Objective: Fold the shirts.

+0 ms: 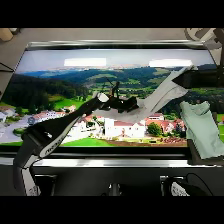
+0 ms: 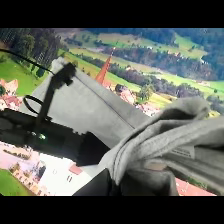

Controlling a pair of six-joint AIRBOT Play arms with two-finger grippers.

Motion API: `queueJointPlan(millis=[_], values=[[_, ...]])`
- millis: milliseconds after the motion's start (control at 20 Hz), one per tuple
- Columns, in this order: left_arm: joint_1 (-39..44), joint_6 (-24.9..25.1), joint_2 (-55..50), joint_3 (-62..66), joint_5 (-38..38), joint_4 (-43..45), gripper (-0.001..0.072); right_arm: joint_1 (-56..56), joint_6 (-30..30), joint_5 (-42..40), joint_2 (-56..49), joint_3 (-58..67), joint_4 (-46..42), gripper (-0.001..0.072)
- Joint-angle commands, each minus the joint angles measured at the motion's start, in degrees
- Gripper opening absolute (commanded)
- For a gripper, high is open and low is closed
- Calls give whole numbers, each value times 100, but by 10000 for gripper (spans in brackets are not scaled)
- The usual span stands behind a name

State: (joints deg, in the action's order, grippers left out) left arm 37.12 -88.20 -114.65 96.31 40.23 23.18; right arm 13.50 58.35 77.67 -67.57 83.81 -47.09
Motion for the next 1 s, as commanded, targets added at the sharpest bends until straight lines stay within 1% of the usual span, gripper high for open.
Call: queueJointPlan(millis=[0, 150, 200, 400, 550, 650, 700, 750, 800, 900, 950], values=[[-649, 286, 693, 26, 310, 949, 27, -684, 55, -748, -280, 4, -37, 27], [-1434, 208, 1779, 26, 468, 2129, 27, -1808, 9, -1563, -903, 4, 334, 28], [-1716, 107, 2181, 26, 496, 2465, 26, -2190, -105, -1845, -1172, 4, 568, 28], [-2660, 92, 3661, 26, 555, 3508, 27, -3296, -623, -2645, -2269, 7, 1672, 29], [-3156, 94, 4542, 26, 632, 3869, 27, -3703, -706, -3119, -2949, 4, 2050, 29], [-3362, 94, 4962, 26, 693, 3939, 28, -3801, -710, -3088, -3305, 4, 2382, 30], [-3394, 94, 5110, 26, 697, 3947, 27, -3807, -745, -3115, -3423, 4, 2544, 97], [-3392, 96, 5202, 26, 702, 3947, 27, -3803, -861, -3161, -3477, 4, 2752, 398], [-3379, 96, 5261, 26, 763, 3945, 27, -3783, -1113, -3178, -3451, 9, 2914, 693], [-3381, 101, 5268, 24, 1036, 3947, 28, -3620, -1167, -3106, -3265, 11, 2868, 693], [-3383, 107, 5259, 24, 1169, 3952, 27, -3458, -1141, -2977, -3132, 11, 2664, 688]])
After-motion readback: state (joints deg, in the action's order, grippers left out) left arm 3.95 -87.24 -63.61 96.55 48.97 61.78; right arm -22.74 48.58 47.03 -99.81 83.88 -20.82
